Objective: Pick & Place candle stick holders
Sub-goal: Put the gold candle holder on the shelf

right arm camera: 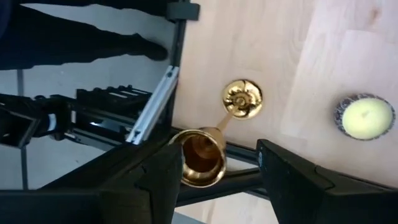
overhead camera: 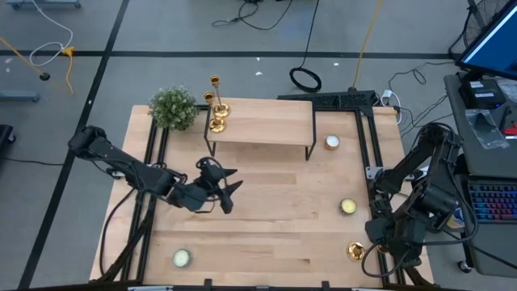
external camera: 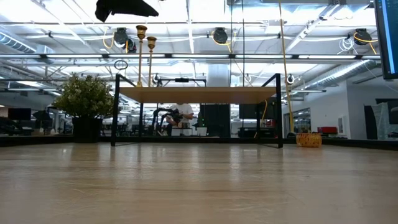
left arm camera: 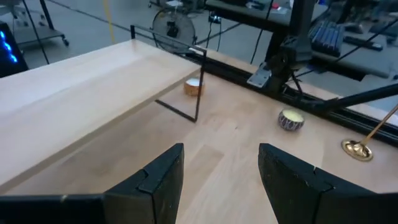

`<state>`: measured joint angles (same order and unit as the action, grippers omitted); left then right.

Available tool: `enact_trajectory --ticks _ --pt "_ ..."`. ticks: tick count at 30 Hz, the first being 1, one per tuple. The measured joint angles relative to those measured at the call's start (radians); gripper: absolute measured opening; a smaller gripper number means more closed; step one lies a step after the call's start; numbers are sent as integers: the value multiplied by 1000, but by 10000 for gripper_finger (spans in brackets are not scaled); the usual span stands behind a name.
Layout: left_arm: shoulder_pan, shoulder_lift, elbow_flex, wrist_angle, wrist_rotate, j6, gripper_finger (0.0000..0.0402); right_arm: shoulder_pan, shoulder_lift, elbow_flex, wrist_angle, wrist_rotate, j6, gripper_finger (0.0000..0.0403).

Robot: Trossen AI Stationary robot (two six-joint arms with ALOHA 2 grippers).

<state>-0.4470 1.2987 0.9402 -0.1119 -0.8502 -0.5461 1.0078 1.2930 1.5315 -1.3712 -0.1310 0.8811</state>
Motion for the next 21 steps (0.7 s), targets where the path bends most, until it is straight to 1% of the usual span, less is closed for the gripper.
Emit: enact_trajectory --ticks 3,7,9,13,16,21 --pt "0 -48 -59 55 4 10 207 0 1 -37 0 -7 17 199" --pt "0 -99 -118 94 4 13 207 -1 0 -92 16 -59 37 199" --pt "-1 -114 -134 122 5 21 207 -1 -2 -111 25 -69 50 199" --pt "-1 -130 -142 120 5 31 207 -1 -2 -124 45 -84 52 194" --pt "-1 -130 -142 122 8 50 207 -10 -1 -124 51 -84 58 172" --pt "-1 -129 -142 121 12 51 207 -37 -1 -125 45 -83 45 103"
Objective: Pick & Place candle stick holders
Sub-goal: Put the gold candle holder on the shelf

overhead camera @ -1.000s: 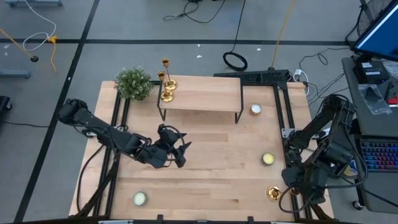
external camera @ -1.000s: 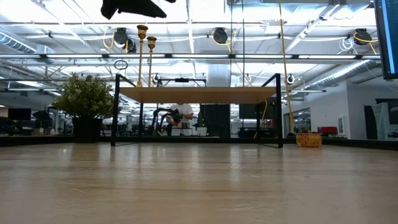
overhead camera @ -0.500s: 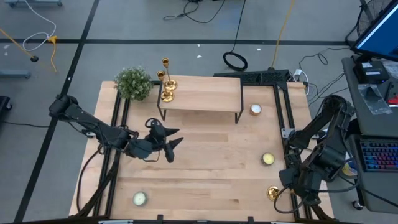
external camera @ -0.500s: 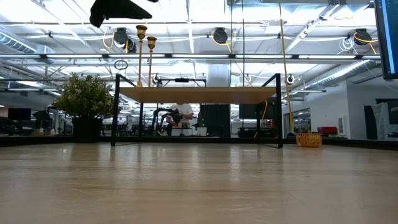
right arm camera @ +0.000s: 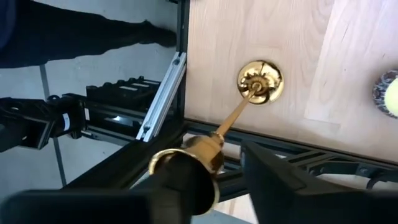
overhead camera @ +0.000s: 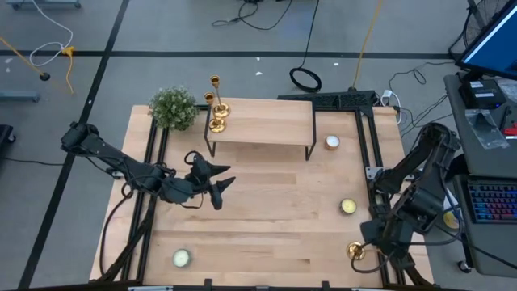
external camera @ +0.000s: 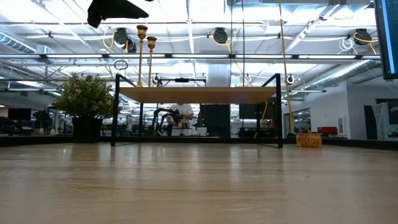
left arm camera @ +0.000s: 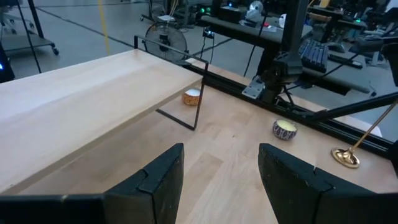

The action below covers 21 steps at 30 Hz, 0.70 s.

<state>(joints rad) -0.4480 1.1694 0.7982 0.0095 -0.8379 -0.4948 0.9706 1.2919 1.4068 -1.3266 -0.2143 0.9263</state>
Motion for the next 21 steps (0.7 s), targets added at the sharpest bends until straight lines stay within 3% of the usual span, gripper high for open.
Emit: enact_trajectory --ticks 6,13,21 --pt "0 0 0 0 0 23 207 -31 0 0 -25 11 -60 17" --pt "1 0 0 1 0 56 207 -118 -12 -3 -5 -26 -155 16" --pt "12 0 1 79 56 83 207 -351 -33 -4 25 -44 -374 16"
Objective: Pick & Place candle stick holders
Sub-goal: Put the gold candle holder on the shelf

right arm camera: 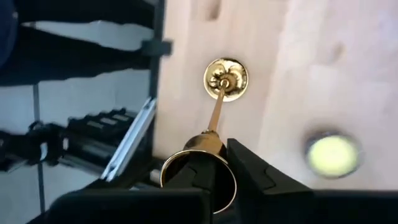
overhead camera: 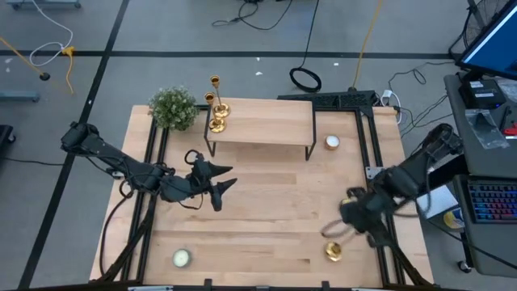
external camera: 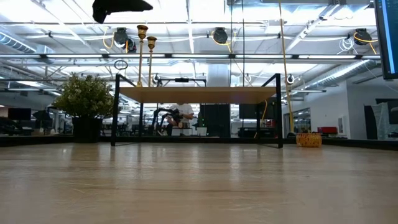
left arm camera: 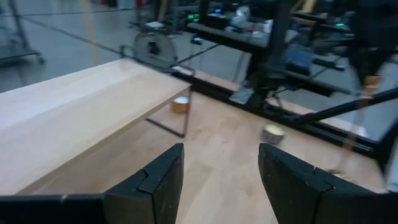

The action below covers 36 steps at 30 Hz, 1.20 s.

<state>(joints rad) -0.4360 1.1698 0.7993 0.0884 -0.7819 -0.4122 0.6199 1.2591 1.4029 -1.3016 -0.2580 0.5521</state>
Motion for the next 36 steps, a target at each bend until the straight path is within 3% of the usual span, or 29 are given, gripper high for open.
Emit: enact_trajectory --ticks 8,15,20,25,31,36 --pt "64 0 0 87 155 50 207 -262 33 64 26 -24 -253 16" --pt "145 0 0 168 331 91 207 -429 151 197 21 -30 -468 16" --pt "191 1 0 217 410 140 207 -511 276 349 -28 -30 -603 16" --pt "215 2 0 217 425 146 207 -582 394 527 -106 -31 -693 16" --pt "239 50 1 267 469 149 207 -641 515 722 -156 -29 -733 16" --pt "255 133 44 284 501 190 207 -668 598 804 -214 -29 -736 16"
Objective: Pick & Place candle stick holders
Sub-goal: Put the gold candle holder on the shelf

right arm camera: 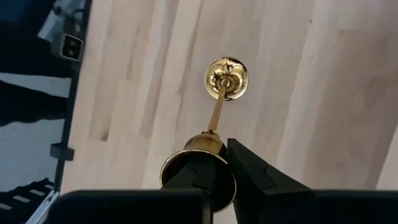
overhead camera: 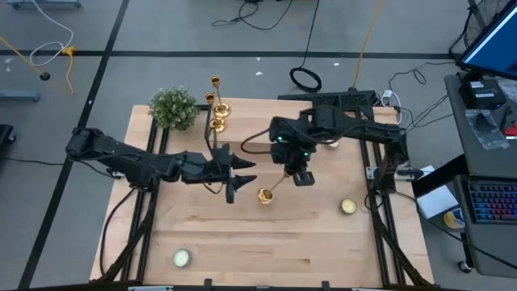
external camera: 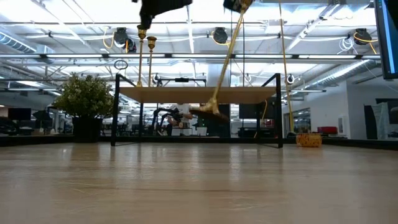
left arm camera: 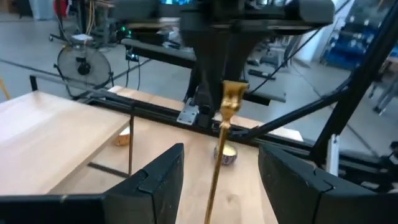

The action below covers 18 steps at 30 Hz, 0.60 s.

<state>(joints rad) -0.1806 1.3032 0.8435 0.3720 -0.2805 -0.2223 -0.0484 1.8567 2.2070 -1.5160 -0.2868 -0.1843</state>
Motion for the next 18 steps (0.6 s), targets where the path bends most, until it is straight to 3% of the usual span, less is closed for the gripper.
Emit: enact_trajectory --ticks 4,11,18 --pt "18 62 78 -34 49 53 207 -10 34 5 -25 0 -4 16" --pt "54 166 245 -255 94 76 207 -12 41 6 -29 -1 14 16" --pt "66 273 339 -267 132 69 207 -12 32 6 -16 8 32 16"
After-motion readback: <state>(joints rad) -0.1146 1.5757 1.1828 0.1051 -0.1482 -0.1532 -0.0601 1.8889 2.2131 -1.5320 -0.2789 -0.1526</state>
